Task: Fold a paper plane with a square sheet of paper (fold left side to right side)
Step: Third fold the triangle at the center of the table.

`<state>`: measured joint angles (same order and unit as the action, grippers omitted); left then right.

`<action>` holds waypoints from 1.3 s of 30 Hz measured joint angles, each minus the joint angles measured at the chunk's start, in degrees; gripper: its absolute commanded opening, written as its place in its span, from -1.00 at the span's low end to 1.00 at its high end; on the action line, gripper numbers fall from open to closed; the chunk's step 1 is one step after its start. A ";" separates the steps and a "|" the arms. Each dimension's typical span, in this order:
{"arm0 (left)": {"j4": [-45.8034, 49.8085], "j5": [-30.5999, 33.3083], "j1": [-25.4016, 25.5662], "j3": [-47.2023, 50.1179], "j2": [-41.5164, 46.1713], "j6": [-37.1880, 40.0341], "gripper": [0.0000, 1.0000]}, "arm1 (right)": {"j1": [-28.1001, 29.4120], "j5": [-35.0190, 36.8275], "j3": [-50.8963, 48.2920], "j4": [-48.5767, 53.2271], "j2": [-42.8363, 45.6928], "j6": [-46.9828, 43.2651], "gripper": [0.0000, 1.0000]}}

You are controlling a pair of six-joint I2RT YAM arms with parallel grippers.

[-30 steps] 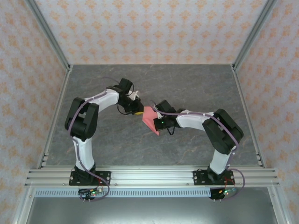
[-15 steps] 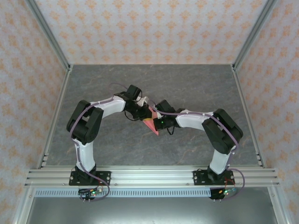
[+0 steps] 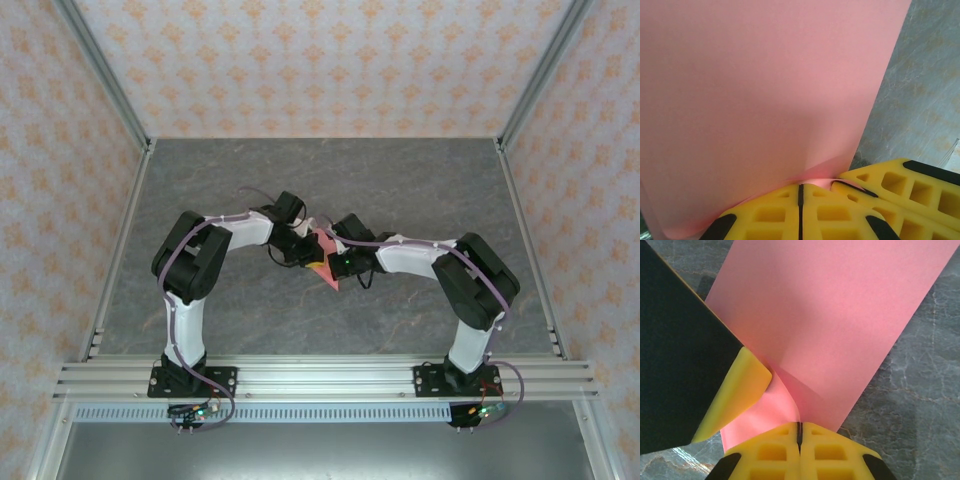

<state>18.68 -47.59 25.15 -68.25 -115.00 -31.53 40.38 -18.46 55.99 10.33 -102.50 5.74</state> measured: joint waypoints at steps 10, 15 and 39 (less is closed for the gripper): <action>-1.92 0.50 0.00 2.29 1.42 0.02 -0.85 | 0.04 -0.24 0.50 0.42 -0.15 0.04 -0.92; -2.54 0.94 0.00 3.17 2.03 -0.02 -0.85 | 0.09 -0.66 1.53 2.10 -0.07 0.70 -0.58; -2.69 1.29 0.00 3.21 2.14 -0.17 -0.85 | -0.68 -20.98 0.44 6.80 7.76 7.78 -0.32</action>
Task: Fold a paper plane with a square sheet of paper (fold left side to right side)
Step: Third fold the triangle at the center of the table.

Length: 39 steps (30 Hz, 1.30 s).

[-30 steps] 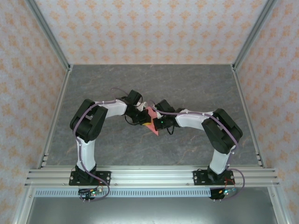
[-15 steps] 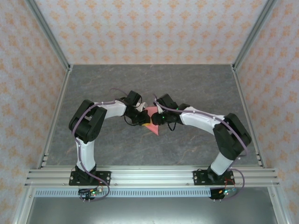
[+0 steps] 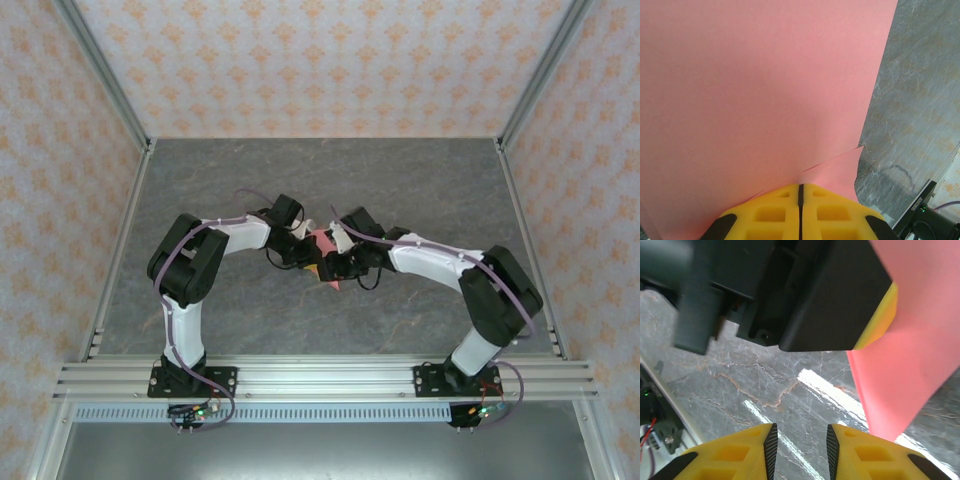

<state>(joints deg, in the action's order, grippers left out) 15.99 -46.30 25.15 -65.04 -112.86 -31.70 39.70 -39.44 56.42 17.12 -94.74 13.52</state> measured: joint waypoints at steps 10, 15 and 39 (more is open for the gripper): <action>0.02 0.02 0.00 0.00 0.00 0.00 -0.84 | -1.27 -3.85 -0.98 -2.29 -5.33 1.97 -0.32; 0.02 0.02 0.00 0.00 0.00 0.00 -0.84 | -1.27 -4.00 -1.18 -3.17 -5.64 1.97 -0.32; 3.74 2.36 0.00 -0.02 2.71 0.28 -0.72 | -2.99 -4.98 -4.66 -6.91 -7.54 2.12 -0.59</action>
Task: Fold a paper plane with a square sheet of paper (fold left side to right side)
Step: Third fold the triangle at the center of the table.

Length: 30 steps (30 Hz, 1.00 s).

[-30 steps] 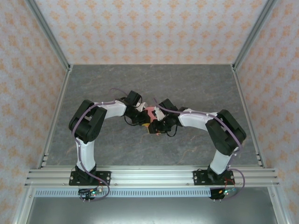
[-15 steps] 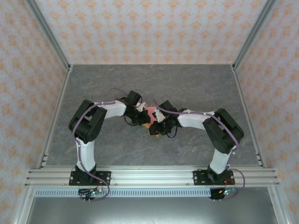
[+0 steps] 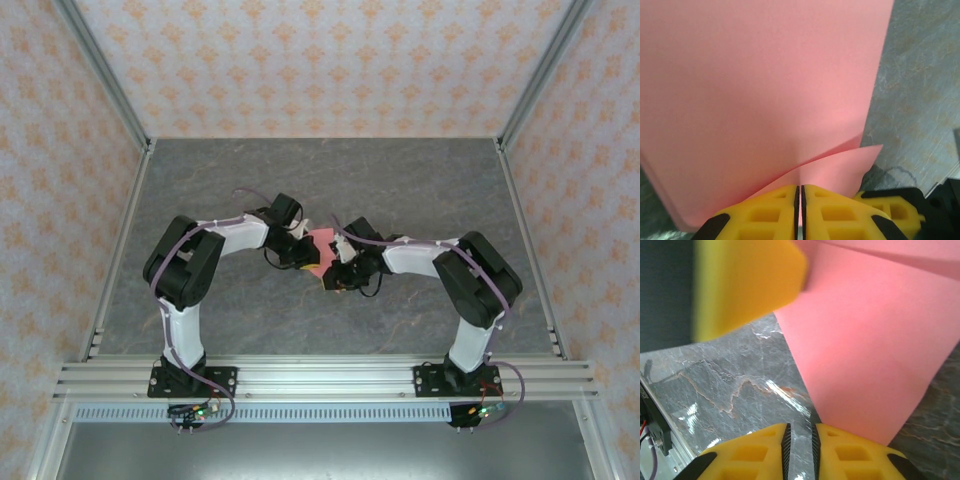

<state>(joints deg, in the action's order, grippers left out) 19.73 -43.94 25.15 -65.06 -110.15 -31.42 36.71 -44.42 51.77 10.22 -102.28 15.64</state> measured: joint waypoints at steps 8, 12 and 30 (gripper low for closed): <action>2.38 1.11 -0.02 -0.15 5.03 1.38 -0.74 | -0.74 -0.70 -0.85 -0.96 -0.22 0.02 -0.74; 2.38 0.85 0.70 -0.15 5.01 1.44 -0.75 | -0.90 -1.05 -0.85 -1.05 -0.39 0.02 -0.76; 1.16 -0.24 4.61 -2.40 -0.07 -0.11 -0.76 | -1.11 -1.49 -0.81 -1.03 -0.59 -0.02 -0.77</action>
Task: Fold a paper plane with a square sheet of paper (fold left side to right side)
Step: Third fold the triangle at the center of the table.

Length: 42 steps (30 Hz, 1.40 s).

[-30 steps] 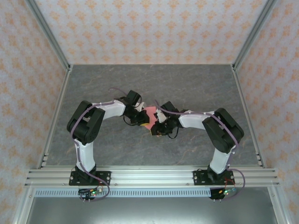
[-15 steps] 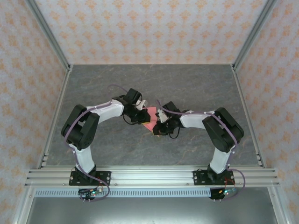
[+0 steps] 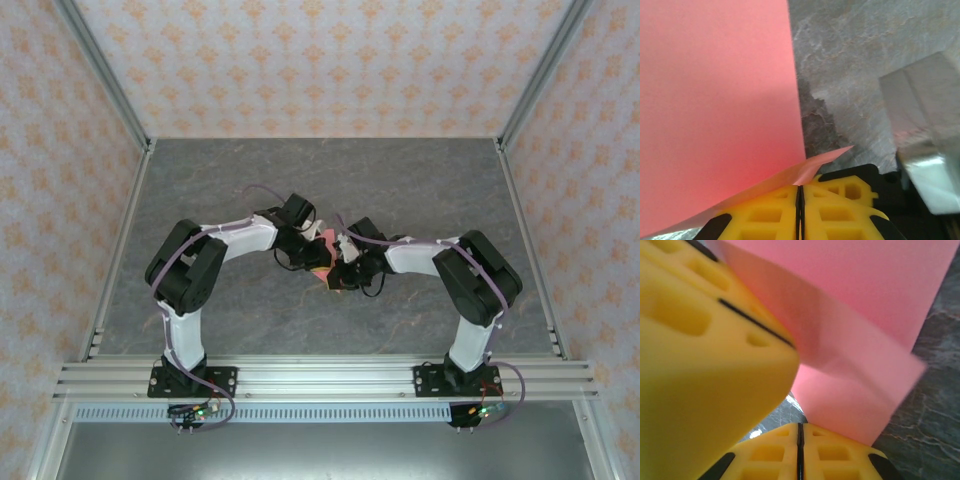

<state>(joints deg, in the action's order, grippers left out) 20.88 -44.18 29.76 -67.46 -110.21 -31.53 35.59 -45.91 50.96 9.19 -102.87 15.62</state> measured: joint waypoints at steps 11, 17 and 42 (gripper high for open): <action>1.25 3.32 0.00 0.02 -1.01 0.04 -0.78 | 0.00 0.00 0.15 0.26 -0.04 -0.44 -0.77; 2.05 4.46 -0.02 0.02 -1.01 0.72 -0.78 | 0.00 0.00 0.42 0.63 -0.20 -0.66 -0.78; 1.75 5.92 -1.31 4.33 1.86 1.55 -0.82 | 0.00 -0.11 0.87 1.95 0.83 -0.13 -0.78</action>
<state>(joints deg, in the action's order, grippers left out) 22.63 -38.26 28.45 -63.13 -108.36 -29.98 35.59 -46.02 51.83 11.14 -102.04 15.49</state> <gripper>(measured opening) 0.095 0.114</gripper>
